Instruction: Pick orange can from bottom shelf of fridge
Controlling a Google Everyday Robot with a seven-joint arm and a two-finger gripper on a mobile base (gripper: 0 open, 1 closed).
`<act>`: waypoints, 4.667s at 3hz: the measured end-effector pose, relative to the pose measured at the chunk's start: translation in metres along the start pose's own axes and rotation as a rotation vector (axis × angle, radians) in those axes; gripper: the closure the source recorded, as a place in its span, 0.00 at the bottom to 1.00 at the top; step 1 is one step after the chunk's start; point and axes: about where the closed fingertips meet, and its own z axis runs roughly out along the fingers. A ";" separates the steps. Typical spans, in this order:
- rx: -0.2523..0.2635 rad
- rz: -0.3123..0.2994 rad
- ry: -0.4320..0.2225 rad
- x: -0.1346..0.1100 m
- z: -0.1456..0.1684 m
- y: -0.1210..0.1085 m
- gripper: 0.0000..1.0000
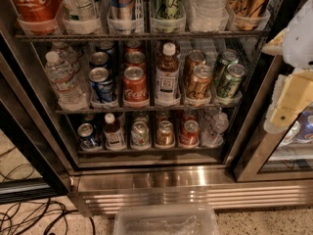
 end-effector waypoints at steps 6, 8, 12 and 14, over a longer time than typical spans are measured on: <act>-0.152 -0.042 -0.136 -0.003 0.210 0.116 0.00; -0.139 -0.003 -0.186 -0.006 0.229 0.123 0.00; 0.061 0.461 -0.555 -0.020 0.361 0.096 0.00; 0.236 0.642 -0.621 -0.040 0.363 0.078 0.00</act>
Offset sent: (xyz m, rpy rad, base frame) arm -0.0076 0.0050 -0.0240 0.0300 0.0351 0.0008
